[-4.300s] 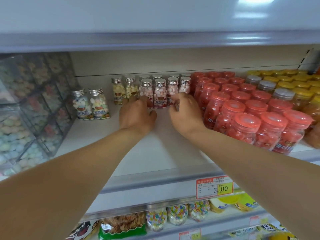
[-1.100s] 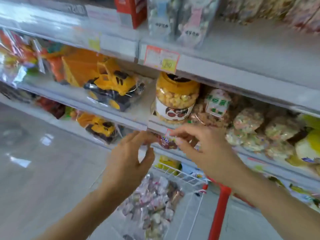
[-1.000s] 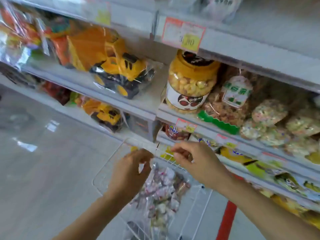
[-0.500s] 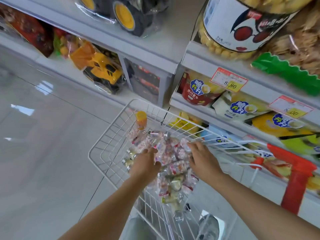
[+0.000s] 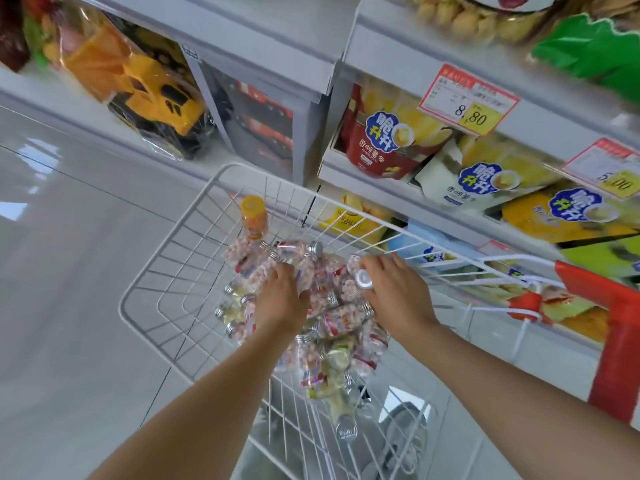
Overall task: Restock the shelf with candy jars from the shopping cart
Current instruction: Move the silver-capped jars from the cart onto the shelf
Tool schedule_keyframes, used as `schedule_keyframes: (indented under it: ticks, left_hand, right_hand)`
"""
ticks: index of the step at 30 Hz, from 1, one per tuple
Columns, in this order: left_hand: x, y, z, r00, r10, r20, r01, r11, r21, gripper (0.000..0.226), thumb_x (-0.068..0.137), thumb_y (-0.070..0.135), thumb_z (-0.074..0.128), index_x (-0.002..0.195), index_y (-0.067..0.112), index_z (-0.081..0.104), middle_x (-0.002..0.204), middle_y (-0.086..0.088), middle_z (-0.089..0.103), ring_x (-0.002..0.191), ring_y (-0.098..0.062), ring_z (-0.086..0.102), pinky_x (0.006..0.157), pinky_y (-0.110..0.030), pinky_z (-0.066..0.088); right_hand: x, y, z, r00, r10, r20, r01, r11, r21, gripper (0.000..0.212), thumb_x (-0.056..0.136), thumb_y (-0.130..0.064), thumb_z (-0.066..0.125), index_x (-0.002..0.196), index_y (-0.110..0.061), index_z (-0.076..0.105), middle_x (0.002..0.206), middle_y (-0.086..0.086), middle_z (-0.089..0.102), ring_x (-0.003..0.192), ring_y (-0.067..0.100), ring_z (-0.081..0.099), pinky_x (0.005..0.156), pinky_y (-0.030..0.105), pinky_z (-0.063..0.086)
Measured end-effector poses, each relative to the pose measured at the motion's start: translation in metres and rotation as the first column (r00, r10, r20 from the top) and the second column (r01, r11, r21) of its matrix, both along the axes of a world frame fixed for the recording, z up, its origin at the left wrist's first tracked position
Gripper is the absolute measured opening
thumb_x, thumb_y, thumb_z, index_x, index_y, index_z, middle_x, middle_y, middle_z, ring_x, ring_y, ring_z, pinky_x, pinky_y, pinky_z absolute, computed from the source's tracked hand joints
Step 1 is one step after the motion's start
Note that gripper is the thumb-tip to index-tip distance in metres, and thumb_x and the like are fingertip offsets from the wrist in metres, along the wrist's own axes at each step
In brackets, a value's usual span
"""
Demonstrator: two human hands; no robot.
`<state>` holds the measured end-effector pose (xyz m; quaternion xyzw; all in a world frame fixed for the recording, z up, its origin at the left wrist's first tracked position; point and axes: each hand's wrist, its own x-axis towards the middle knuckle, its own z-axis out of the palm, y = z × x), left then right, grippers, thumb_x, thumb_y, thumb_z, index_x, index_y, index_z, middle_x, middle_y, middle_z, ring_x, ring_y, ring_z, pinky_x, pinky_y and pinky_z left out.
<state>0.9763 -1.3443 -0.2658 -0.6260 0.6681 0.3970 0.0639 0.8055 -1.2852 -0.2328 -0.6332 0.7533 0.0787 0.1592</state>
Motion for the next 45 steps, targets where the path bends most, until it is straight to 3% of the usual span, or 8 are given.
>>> schedule_keyframes:
  ticks: [6,11,15,20,27,34,41,45]
  left_hand:
    - [0.005,0.005,0.018,0.975,-0.111,-0.192,0.078,0.982,-0.171,0.051,0.089,0.029,0.061,0.135,0.017,0.043,0.132,0.0,0.048,0.123,-0.02,0.042,0.1,-0.03,0.034]
    - [0.01,0.008,0.038,0.84,0.041,-0.54,0.102,0.968,0.231,0.085,0.072,0.05,0.074,0.144,0.04,0.031,0.127,0.008,0.056,0.114,-0.013,0.056,0.1,-0.039,0.045]
    - [0.026,0.004,0.05,0.83,0.186,-0.526,0.017,0.933,0.359,0.046,0.076,0.044,0.074,0.114,0.027,0.054,0.093,0.0,0.062,0.084,-0.019,0.061,0.081,-0.042,0.055]
    - [0.065,-0.001,0.071,0.894,0.21,-0.397,-0.159,0.975,0.158,0.029,0.086,0.036,0.068,0.091,0.013,0.053,0.07,0.001,0.052,0.061,-0.009,0.044,0.054,-0.019,0.035]
    - [0.11,0.001,0.117,0.801,0.423,-0.423,-0.541,0.814,-0.21,0.024,0.084,0.043,0.068,0.082,0.027,0.051,0.062,0.014,0.053,0.058,0.006,0.05,0.052,-0.012,0.034]
    - [0.136,0.015,0.104,0.76,0.505,-0.409,-0.645,0.664,-0.379,0.039,0.079,0.057,0.058,0.09,0.021,0.065,0.091,0.027,0.038,0.102,0.006,0.022,0.101,-0.032,0.024]
    - [0.142,0.028,0.084,0.707,0.538,-0.459,-0.687,0.677,-0.266,0.048,0.077,0.065,0.059,0.101,0.024,0.066,0.119,0.004,0.049,0.12,-0.014,0.036,0.101,-0.03,0.032]
    - [0.142,0.028,0.083,0.683,0.543,-0.488,-0.702,0.672,-0.235,0.057,0.071,0.071,0.051,0.104,0.026,0.066,0.119,0.005,0.049,0.119,-0.013,0.038,0.097,-0.025,0.034]
  right_hand:
    - [-0.007,-0.004,0.026,0.943,-0.138,0.303,0.188,0.972,-0.141,0.037,0.093,-0.032,0.061,0.127,-0.02,0.055,0.115,-0.003,0.057,0.087,0.016,0.057,0.07,0.028,0.04]
    - [0.0,-0.016,0.043,0.685,-0.294,0.667,0.419,0.907,-0.031,0.031,0.091,-0.043,0.059,0.115,-0.023,0.061,0.088,-0.005,0.066,0.064,0.007,0.057,0.059,0.023,0.043]
    - [0.024,-0.028,0.051,0.659,-0.227,0.717,0.313,0.95,0.014,0.029,0.088,-0.036,0.067,0.114,-0.023,0.063,0.083,-0.01,0.06,0.056,0.001,0.049,0.056,0.016,0.039]
    - [0.058,-0.057,0.055,0.601,-0.156,0.784,0.161,0.984,0.073,0.037,0.098,-0.037,0.049,0.134,-0.027,0.052,0.115,-0.005,0.062,0.1,0.007,0.059,0.083,0.02,0.047]
    - [0.089,-0.106,0.05,0.87,0.208,0.447,-0.215,0.976,-0.036,0.052,0.101,-0.025,0.046,0.15,-0.019,0.029,0.156,-0.001,0.028,0.141,0.019,0.027,0.112,0.029,0.023]
    - [0.101,-0.141,-0.001,0.942,0.264,0.206,-0.297,0.943,0.151,0.068,0.098,-0.018,0.047,0.154,-0.02,0.009,0.162,-0.002,0.005,0.146,0.024,0.016,0.115,0.041,0.026]
    - [0.115,-0.142,-0.025,0.96,0.275,0.053,-0.276,0.961,-0.002,0.053,0.089,-0.003,0.059,0.137,-0.008,0.037,0.133,0.014,0.03,0.114,0.036,0.048,0.087,0.044,0.048]
    - [0.112,-0.135,-0.028,0.952,0.303,-0.032,-0.305,0.946,-0.109,0.044,0.079,0.009,0.061,0.118,-0.005,0.047,0.119,0.013,0.036,0.096,0.035,0.053,0.064,0.035,0.036]
